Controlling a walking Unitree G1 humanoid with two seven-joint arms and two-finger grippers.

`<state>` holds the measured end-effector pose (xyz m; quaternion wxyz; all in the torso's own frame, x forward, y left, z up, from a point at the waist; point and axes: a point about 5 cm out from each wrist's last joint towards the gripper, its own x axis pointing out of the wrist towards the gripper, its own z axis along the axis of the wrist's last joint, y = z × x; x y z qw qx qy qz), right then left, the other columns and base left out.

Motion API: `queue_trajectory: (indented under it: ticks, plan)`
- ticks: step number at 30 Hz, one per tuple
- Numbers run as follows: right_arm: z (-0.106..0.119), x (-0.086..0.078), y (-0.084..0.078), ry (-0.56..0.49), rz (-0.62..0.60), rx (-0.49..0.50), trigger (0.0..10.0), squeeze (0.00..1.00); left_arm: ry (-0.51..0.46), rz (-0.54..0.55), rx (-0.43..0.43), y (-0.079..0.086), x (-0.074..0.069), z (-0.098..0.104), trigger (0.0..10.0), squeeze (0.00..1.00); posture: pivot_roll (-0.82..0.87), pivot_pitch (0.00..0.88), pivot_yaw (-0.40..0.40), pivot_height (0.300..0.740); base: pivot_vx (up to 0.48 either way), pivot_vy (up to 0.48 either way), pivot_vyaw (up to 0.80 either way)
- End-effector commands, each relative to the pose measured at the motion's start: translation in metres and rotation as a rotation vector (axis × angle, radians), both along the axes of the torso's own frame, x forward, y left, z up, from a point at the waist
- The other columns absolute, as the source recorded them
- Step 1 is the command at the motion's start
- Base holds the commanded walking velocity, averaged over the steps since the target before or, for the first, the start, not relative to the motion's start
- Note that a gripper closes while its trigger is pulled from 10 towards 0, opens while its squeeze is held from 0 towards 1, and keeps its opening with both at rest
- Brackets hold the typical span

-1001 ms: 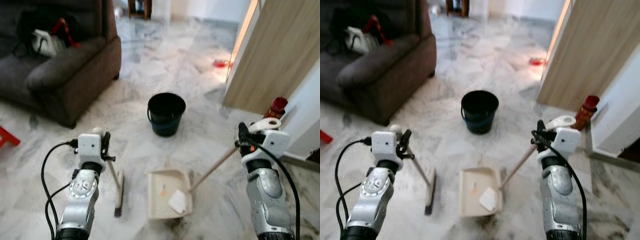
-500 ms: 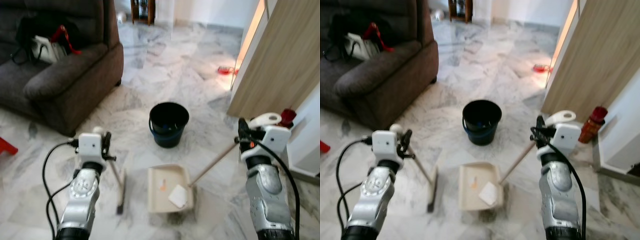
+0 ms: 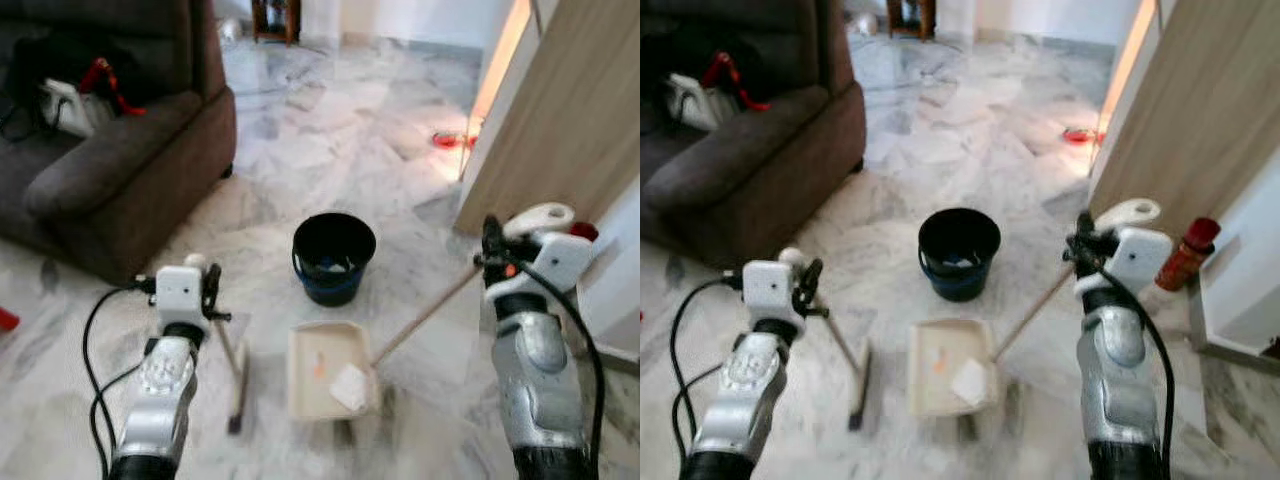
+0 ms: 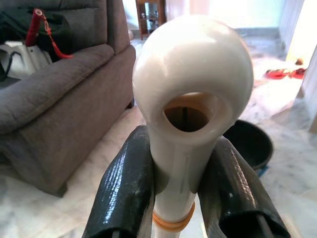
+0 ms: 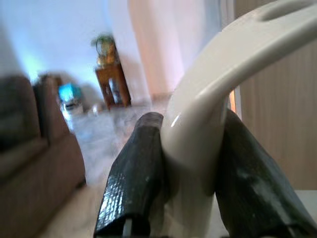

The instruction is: Sweep floor

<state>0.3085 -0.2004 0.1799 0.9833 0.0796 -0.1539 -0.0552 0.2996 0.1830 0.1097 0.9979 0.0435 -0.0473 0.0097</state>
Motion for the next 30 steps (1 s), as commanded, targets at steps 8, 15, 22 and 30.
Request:
queue_trajectory:
  ticks: [8,15,22,30]
  plan:
    - [0.073,0.002,0.003,-0.248,-0.053,0.008,10.0,0.0,-0.037,-0.04,0.0,-0.01,0.003,0.007,10.0,0.0,0.01,0.075,0.025,0.74,0.061,0.0,0.0]
    - [0.09,0.004,0.007,-0.299,-0.048,0.017,10.0,0.0,-0.034,-0.044,-0.003,-0.012,0.003,0.006,10.0,0.0,0.01,0.066,0.021,0.74,0.0,0.0,0.0]
    - [0.091,0.005,0.007,-0.294,-0.046,0.026,10.0,0.0,-0.033,-0.047,-0.002,-0.013,0.002,0.005,10.0,0.0,0.01,0.056,0.021,0.74,0.034,0.0,0.0]
    - [0.089,0.005,0.007,-0.285,-0.045,0.032,10.0,0.0,-0.034,-0.053,0.004,-0.013,0.001,0.005,10.0,0.0,0.01,0.047,0.022,0.74,0.282,0.0,0.0]
